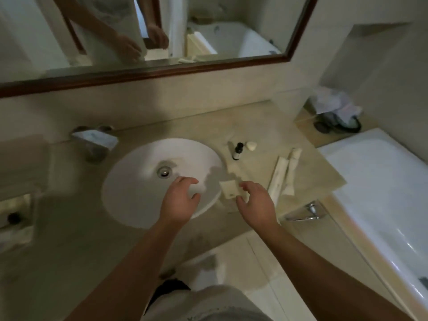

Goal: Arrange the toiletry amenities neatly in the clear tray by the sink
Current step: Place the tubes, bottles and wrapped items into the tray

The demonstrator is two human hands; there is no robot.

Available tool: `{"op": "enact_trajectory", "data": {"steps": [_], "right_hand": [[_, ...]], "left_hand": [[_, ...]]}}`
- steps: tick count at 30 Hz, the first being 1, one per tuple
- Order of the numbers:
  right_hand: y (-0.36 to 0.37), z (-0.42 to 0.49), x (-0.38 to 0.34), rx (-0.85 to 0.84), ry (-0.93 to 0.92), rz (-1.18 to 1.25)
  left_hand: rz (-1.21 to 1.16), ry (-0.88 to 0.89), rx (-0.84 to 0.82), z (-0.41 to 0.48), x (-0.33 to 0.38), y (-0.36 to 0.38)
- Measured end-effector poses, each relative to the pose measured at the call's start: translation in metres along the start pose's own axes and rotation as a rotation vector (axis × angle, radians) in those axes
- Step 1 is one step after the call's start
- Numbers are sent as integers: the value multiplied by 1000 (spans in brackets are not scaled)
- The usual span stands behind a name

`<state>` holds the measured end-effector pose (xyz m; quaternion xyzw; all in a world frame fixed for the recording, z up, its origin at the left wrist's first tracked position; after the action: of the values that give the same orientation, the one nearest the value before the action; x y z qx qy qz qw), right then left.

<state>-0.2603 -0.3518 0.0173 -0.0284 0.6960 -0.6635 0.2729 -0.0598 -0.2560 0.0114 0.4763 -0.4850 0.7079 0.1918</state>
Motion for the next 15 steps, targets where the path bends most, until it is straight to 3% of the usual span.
{"op": "enact_trajectory", "data": {"steps": [7,15], "right_hand": [[-3,54,64,-19,108,37],[6,130,115,-112,187,69]], "left_hand": [[-47,-60,-110,64,20,72],[-141,-179,-117,164,38,140]]}}
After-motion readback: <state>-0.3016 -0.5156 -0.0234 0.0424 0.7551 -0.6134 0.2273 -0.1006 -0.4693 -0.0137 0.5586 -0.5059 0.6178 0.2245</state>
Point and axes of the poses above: each hand's wrist, its own z-axis towards the middle knuckle, its own y-axis out of the palm, x = y × z, the point moved 5 cm from there along z, towards the middle knuckle, and after that the axes turned 14 degrees about -z, right-handed, at the moved point
